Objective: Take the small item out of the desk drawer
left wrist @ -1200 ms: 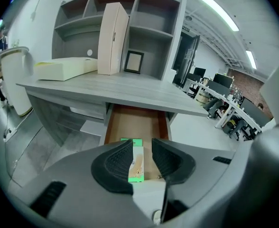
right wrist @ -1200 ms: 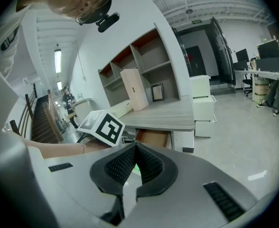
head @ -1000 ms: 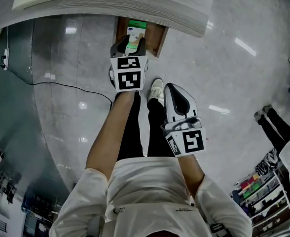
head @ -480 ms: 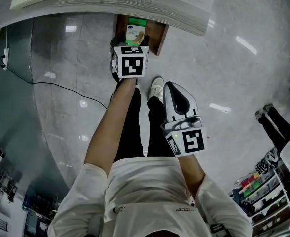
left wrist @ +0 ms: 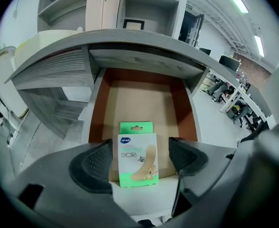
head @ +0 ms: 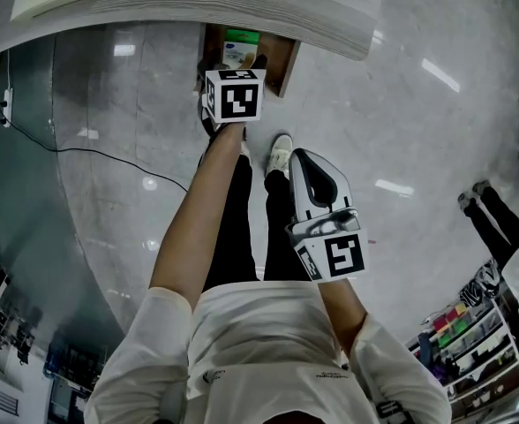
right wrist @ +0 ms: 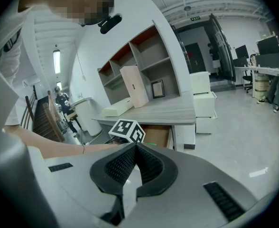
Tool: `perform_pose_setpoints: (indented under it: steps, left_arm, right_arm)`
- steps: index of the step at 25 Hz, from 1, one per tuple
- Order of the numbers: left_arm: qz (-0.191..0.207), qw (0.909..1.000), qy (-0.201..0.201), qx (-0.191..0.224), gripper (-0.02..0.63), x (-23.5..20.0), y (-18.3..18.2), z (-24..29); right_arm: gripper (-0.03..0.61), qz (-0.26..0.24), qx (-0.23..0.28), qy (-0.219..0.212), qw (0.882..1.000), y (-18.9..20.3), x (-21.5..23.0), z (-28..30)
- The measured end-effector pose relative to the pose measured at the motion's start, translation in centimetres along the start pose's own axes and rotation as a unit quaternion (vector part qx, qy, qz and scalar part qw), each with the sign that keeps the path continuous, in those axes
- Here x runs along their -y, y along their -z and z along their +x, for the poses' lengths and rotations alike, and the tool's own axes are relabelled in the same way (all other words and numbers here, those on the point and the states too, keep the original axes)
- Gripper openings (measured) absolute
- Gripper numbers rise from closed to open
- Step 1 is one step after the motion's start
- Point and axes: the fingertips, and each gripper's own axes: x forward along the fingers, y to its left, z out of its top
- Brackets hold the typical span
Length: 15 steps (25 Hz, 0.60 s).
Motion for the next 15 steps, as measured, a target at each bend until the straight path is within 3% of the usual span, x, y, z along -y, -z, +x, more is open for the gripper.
perform_pose_setpoints:
  steps: [15]
  left_arm:
    - [-0.006,0.9988,-0.032,-0.038,0.364,-1.0,0.7,2.9]
  right_arm:
    - [0.028,0.002,-0.008,0.006,1.0,0.7,0.7,0.1]
